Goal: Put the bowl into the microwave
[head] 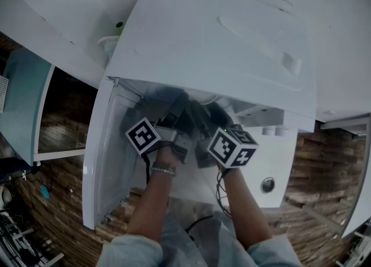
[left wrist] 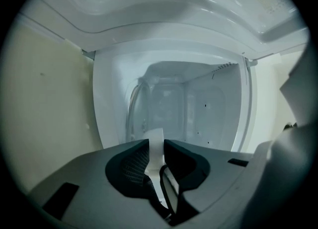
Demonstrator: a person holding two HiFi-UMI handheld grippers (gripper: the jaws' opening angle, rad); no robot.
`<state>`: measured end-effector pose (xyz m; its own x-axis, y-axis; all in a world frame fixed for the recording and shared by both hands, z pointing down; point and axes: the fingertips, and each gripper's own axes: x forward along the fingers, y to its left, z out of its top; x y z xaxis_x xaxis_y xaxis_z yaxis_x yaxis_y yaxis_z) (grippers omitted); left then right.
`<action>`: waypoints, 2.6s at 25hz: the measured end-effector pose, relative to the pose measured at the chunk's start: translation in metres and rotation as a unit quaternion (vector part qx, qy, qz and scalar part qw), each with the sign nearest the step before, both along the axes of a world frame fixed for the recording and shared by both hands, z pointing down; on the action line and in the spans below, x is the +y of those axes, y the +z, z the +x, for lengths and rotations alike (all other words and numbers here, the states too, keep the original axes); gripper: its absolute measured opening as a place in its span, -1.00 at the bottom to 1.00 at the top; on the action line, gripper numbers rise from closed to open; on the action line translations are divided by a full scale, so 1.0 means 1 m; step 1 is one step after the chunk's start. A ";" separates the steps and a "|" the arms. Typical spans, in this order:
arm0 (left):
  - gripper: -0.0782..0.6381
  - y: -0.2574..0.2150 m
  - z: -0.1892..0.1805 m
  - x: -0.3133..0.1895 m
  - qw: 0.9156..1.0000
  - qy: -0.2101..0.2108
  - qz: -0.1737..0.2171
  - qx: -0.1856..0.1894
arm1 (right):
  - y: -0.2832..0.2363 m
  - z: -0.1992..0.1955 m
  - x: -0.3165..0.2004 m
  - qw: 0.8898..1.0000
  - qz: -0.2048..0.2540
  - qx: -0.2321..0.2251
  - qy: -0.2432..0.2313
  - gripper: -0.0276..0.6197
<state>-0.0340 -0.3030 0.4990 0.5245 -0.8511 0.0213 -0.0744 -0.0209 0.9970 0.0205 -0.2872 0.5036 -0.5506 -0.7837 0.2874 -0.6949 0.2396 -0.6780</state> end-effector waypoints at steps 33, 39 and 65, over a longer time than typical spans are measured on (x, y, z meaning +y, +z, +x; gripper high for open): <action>-0.56 0.006 -0.010 0.013 1.000 0.010 -0.013 -0.008 | -0.001 -0.001 -0.018 1.000 0.013 0.023 0.011 -0.14; -0.61 0.007 -0.010 0.023 1.000 0.019 -0.010 -0.014 | 0.001 -0.002 -0.003 1.000 0.009 0.028 0.005 -0.13; -0.78 -0.128 0.030 0.176 0.918 0.187 0.247 -0.248 | -0.121 0.019 0.159 0.985 0.148 0.079 0.032 -0.93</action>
